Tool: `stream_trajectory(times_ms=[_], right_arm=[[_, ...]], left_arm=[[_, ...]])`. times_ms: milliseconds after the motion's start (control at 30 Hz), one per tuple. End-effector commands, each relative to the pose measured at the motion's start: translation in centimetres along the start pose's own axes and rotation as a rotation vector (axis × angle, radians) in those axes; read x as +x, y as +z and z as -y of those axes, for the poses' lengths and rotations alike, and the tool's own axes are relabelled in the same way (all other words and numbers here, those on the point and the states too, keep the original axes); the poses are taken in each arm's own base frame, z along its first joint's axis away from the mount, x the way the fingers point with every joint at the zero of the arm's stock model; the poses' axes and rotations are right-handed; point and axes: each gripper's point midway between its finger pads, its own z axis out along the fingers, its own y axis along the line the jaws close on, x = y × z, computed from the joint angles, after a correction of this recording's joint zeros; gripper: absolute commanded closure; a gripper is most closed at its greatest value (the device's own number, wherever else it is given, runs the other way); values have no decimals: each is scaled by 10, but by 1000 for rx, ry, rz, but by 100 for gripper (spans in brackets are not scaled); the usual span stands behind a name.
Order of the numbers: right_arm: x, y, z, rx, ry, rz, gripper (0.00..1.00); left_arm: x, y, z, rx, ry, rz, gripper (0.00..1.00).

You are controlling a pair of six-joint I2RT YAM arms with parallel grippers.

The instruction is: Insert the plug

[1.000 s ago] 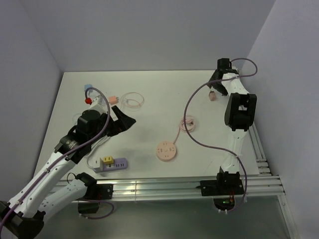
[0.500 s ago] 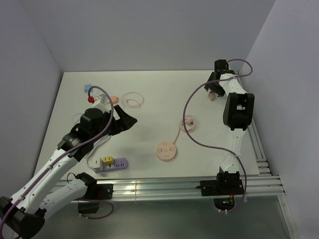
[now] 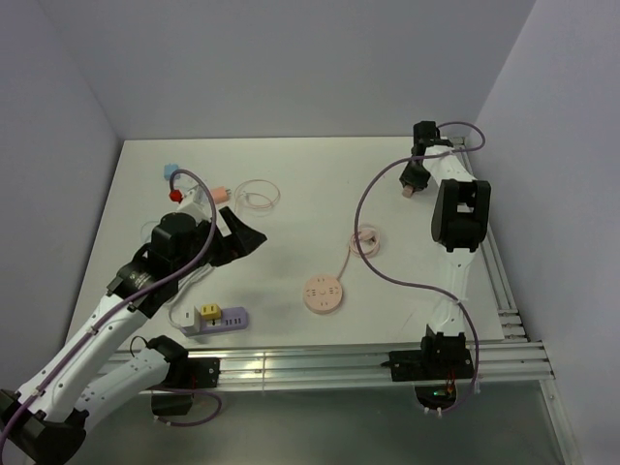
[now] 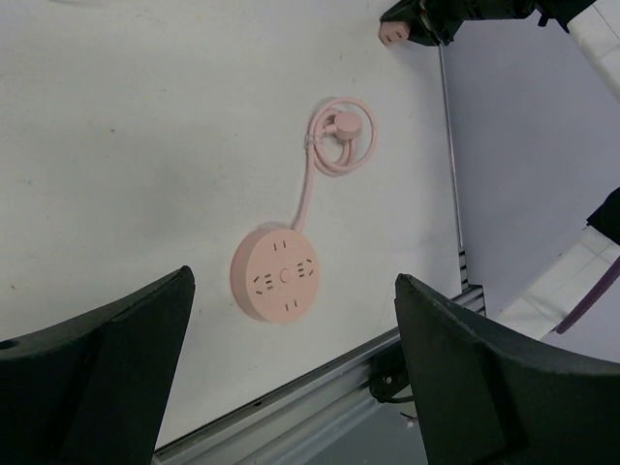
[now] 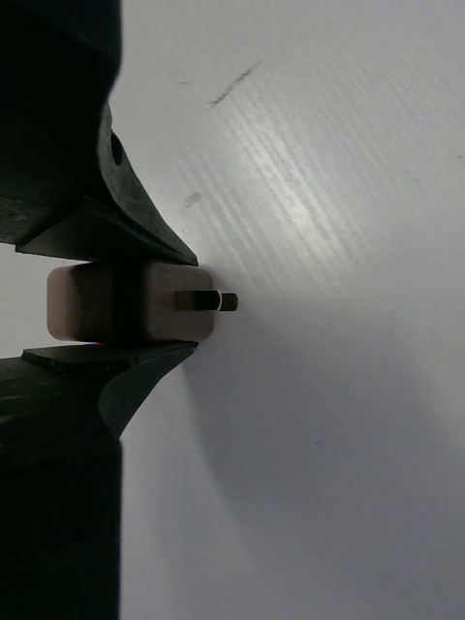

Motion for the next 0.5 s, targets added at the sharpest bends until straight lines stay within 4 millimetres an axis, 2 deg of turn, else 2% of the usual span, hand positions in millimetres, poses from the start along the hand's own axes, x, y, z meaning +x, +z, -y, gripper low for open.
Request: stream_trajectory(times_ms=[0, 33, 67, 100, 133, 167, 200, 233, 267, 300, 333, 367, 400, 433, 467], right_arm=[[-15, -53, -28, -87, 14, 67, 100], [7, -59, -43, -111, -16, 48, 100], [5, -95, -59, -187, -12, 86, 100], [35, -97, -59, -198, -41, 45, 100], [42, -114, -73, -253, -68, 71, 100], [53, -155, -95, -321, -114, 114, 100], [77, -160, -92, -311, -145, 96, 100], [89, -176, -100, -353, -175, 103, 100], [104, -212, -113, -432, -219, 137, 100], [130, -217, -112, -477, -263, 95, 100], [133, -247, -114, -546, -276, 135, 100], [145, -257, -115, -590, -299, 131, 100], [174, -265, -118, -667, -365, 83, 100], [185, -276, -119, -721, -399, 71, 100], [191, -297, -116, -785, -422, 97, 100]], left_arm=[[-3, -11, 20, 78, -16, -11, 11], [0, -11, 22, 92, -16, -26, 12], [1, -10, 24, 109, -15, -28, 13], [3, -10, 25, 118, -14, -36, 14], [5, -10, 28, 138, -7, -49, 16], [7, -9, 29, 147, -4, -57, 16], [7, -8, 31, 160, -1, -60, 16], [9, -8, 31, 161, -2, -67, 16], [8, -8, 33, 165, -7, -72, 16], [8, -8, 33, 164, -15, -76, 16], [8, -8, 36, 170, -37, -84, 15], [9, -9, 40, 183, -51, -93, 13], [9, -8, 43, 193, -77, -102, 10], [10, -7, 45, 200, -88, -110, 9], [11, -7, 49, 213, -94, -125, 9]])
